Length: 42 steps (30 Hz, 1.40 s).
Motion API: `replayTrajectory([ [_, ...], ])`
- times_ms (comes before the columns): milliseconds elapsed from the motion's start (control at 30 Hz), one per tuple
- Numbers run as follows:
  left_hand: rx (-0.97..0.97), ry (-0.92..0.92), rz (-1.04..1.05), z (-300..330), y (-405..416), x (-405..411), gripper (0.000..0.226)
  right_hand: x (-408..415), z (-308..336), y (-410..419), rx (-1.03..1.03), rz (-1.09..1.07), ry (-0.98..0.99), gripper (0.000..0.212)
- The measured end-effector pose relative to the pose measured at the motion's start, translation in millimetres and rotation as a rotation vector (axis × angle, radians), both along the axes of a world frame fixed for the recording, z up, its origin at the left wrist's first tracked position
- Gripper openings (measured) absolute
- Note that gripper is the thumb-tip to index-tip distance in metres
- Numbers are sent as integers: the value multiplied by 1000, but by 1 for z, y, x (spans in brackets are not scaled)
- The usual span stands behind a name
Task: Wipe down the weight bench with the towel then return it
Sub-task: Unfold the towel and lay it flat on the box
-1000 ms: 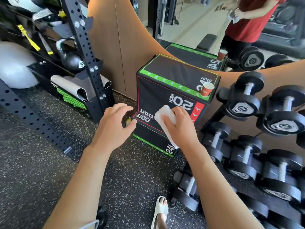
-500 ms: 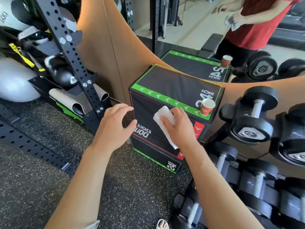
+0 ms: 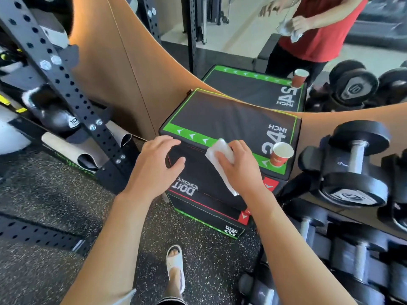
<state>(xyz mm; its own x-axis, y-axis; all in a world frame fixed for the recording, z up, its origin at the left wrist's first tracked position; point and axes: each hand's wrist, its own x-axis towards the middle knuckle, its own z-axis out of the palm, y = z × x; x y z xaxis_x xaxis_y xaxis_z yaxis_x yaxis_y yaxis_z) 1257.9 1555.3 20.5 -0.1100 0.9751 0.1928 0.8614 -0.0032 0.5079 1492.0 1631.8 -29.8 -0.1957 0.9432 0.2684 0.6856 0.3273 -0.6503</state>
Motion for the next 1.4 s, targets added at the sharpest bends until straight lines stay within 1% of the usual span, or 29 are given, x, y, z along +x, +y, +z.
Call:
replayTrajectory([
  [200,-9,6,-95,-6,79,-51,44,-42,-2,52,-56,-101,-53,27],
  [367,11,-8,-220,-2,143,-95,44,-81,6,91,-58,-194,-60,28],
  [533,-6,-55,-307,-15,186,-113,45,-106,1,113,-79,-241,-96,25],
  [800,-44,-94,-390,-40,231,-108,45,-100,-3,143,-111,-310,-152,18],
  [933,-73,-83,-402,-50,251,-94,50,-90,-15,160,-123,-308,-160,20],
  [1100,-117,-49,-411,-62,273,-71,49,-72,-30,192,-150,-276,-160,24],
  [1267,-159,31,-388,-70,294,-45,45,-50,-53,226,-173,-235,-152,25],
  [1400,-186,69,-371,-76,309,-27,46,-37,-79,243,-219,-132,-161,30],
])
